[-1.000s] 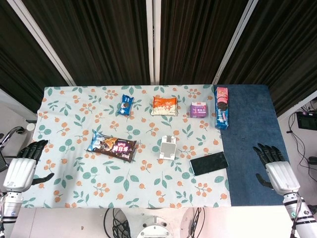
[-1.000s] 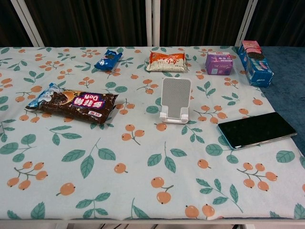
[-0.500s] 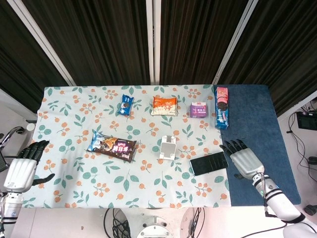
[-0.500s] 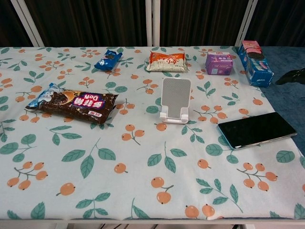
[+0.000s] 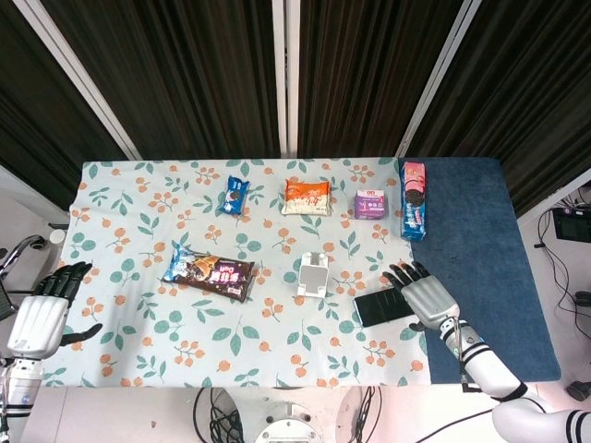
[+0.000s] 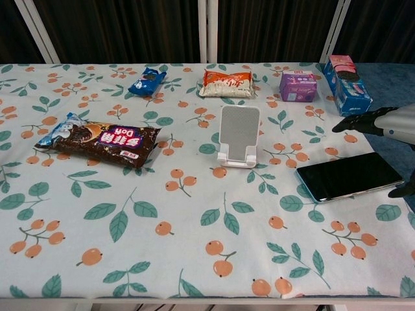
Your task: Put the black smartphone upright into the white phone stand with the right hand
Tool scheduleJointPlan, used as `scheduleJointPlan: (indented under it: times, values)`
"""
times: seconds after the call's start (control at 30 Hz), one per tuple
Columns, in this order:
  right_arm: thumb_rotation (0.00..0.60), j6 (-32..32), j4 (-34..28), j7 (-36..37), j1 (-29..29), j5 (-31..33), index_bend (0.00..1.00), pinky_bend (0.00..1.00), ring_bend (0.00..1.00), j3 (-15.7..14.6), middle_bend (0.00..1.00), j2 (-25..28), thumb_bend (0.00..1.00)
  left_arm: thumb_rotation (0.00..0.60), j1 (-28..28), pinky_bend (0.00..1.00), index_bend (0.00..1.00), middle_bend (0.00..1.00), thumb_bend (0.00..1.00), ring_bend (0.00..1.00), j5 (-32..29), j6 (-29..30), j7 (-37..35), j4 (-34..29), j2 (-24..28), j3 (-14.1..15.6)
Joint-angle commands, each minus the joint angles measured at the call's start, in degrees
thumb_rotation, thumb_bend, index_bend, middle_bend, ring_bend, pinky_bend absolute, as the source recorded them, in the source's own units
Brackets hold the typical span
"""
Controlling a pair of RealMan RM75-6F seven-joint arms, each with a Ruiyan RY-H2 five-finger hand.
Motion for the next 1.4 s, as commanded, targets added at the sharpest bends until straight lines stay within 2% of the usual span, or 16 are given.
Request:
scheduleJointPlan:
  times: [0.03,0.43,0.67,1.4]
  values:
    - [0.6,0.3,0.2,-0.3,0.4,0.8,0.0,0.0,0.0,-0.3,0.0,-0.7,0.0,0.537,0.1,0.22,0.1,0.11,0.08,0.11,0.0,0.1,-0.1,0.1,0.0,0.0]
    - [0.6,0.5,2.7,-1.4,2.3,3.1,0.11,0.0,0.0,-0.9,0.0,-4.1,0.0,0.537,0.2,0.22,0.1,0.11,0.08,0.11,-0.6,-0.2,-0.4,0.2,0.3,-0.1]
    - [0.6,0.7,3.3,-1.7,3.0,3.7,0.22,0.0,0.0,-1.5,0.0,-4.9,0.0,0.535,0.2,0.22,0.11,0.11,0.08,0.11,-1.4,-1.2,0.1,-0.3,0.6,0.1]
    - [0.6,1.5,4.2,-0.4,4.0,5.1,0.3,0.0,0.0,-2.5,0.0,-6.3,0.05,0.533,0.4,0.22,0.11,0.11,0.08,0.11,-2.2,-1.9,-0.5,-0.7,1.2,0.2]
